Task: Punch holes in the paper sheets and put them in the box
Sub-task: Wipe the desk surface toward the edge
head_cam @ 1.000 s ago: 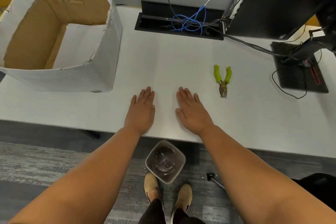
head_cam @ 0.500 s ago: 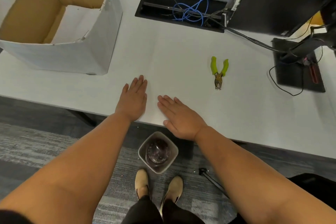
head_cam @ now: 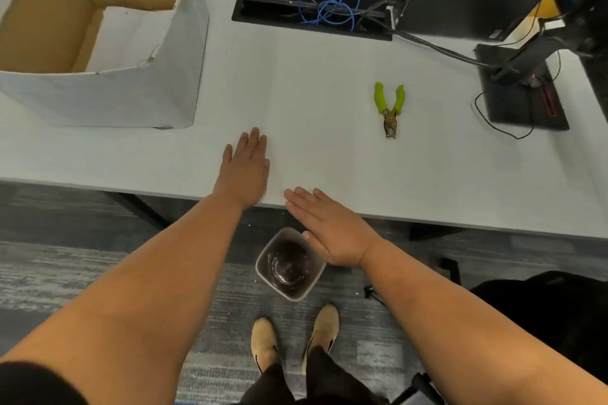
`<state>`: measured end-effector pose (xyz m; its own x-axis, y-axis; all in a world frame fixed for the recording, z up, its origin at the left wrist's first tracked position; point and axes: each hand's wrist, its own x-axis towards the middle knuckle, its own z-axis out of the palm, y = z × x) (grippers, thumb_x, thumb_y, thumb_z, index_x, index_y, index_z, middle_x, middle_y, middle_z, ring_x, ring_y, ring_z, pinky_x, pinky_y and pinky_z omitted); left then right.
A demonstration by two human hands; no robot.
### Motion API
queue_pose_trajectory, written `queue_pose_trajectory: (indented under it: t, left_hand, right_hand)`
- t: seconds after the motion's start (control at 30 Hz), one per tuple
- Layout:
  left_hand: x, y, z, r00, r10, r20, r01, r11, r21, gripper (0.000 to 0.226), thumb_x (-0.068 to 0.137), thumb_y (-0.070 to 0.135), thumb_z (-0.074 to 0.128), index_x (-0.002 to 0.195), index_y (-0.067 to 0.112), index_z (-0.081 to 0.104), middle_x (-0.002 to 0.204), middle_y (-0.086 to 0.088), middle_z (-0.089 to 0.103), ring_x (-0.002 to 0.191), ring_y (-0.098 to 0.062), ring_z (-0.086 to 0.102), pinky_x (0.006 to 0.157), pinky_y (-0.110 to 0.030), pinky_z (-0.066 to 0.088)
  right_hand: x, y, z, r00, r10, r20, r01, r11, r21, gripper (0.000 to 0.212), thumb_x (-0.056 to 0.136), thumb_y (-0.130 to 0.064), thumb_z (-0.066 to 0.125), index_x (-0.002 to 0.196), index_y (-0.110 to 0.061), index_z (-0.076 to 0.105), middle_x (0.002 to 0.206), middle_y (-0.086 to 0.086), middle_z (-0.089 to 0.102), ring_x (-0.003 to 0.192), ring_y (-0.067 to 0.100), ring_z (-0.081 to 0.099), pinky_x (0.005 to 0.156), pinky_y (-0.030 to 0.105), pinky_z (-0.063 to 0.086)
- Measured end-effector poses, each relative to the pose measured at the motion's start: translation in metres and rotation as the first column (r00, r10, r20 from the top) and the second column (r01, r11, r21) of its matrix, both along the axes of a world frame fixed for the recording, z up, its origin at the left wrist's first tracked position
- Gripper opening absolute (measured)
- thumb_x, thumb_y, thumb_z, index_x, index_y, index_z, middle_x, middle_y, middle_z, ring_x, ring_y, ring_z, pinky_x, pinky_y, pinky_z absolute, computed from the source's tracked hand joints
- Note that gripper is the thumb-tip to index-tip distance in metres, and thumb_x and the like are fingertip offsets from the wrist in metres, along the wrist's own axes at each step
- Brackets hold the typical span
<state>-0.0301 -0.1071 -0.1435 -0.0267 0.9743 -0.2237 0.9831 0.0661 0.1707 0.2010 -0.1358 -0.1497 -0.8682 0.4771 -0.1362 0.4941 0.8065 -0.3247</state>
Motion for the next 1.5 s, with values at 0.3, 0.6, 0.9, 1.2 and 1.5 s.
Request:
queue_pose_trajectory:
  t: [0.3,0.6,0.9,1.2,1.5]
  left_hand:
    - [0.000,-0.007,-0.007,0.999,-0.006,-0.048,0.009,0.998,0.069,0.054,0.103,0.028,0.015,0.153,0.012,0.002,0.162,-0.007,-0.005,0.149,-0.023,-0.001,0.121,-0.045,0.004]
    - [0.001,-0.008,-0.009,1.000,-0.003,-0.014,0.004,0.995,0.099,0.055,0.103,0.029,0.015,0.154,0.012,0.005,0.162,-0.006,-0.002,0.149,-0.022,-0.001,0.121,-0.045,0.004]
    - [-0.001,-0.008,-0.008,1.000,-0.010,-0.016,0.012,0.996,0.090,0.055,0.103,0.030,0.014,0.153,0.012,0.002,0.162,-0.007,-0.004,0.149,-0.022,-0.003,0.121,-0.045,0.003]
    - [0.000,-0.006,-0.008,1.000,-0.008,-0.017,0.009,0.997,0.074,0.055,0.103,0.029,0.015,0.153,0.012,0.003,0.162,-0.007,-0.004,0.149,-0.023,-0.002,0.121,-0.046,0.004]
    - [0.000,-0.006,-0.009,1.000,-0.009,-0.006,0.010,0.997,0.082,0.055,0.103,0.029,0.015,0.153,0.012,0.004,0.162,-0.007,-0.003,0.149,-0.023,-0.002,0.120,-0.047,0.004]
  right_hand:
    - [-0.003,-0.025,-0.014,0.962,-0.008,-0.271,0.022,0.999,0.049,0.055,0.089,-0.008,0.057,0.142,-0.001,0.043,0.152,0.017,0.039,0.143,0.031,0.032,0.120,0.042,0.021]
    - [-0.029,-0.016,-0.011,0.843,-0.415,-0.341,0.457,0.888,0.050,0.047,0.091,-0.006,0.045,0.138,0.002,0.048,0.144,0.019,0.048,0.134,0.033,0.043,0.116,0.045,0.029]
    - [-0.019,-0.059,-0.025,0.949,-0.227,-0.220,0.256,0.960,0.116,0.057,0.091,-0.011,0.049,0.146,0.000,0.037,0.158,0.016,0.027,0.148,0.031,0.019,0.122,0.046,0.013]
    - [-0.025,-0.046,-0.011,0.907,-0.388,-0.167,0.409,0.905,0.119,0.054,0.096,-0.018,0.041,0.148,-0.004,0.035,0.158,0.013,0.028,0.148,0.028,0.020,0.123,0.043,0.012]
    - [-0.024,-0.026,-0.008,0.861,-0.474,-0.187,0.496,0.862,0.100,0.054,0.093,-0.016,0.036,0.145,0.001,0.037,0.156,0.018,0.031,0.146,0.034,0.024,0.122,0.046,0.014]
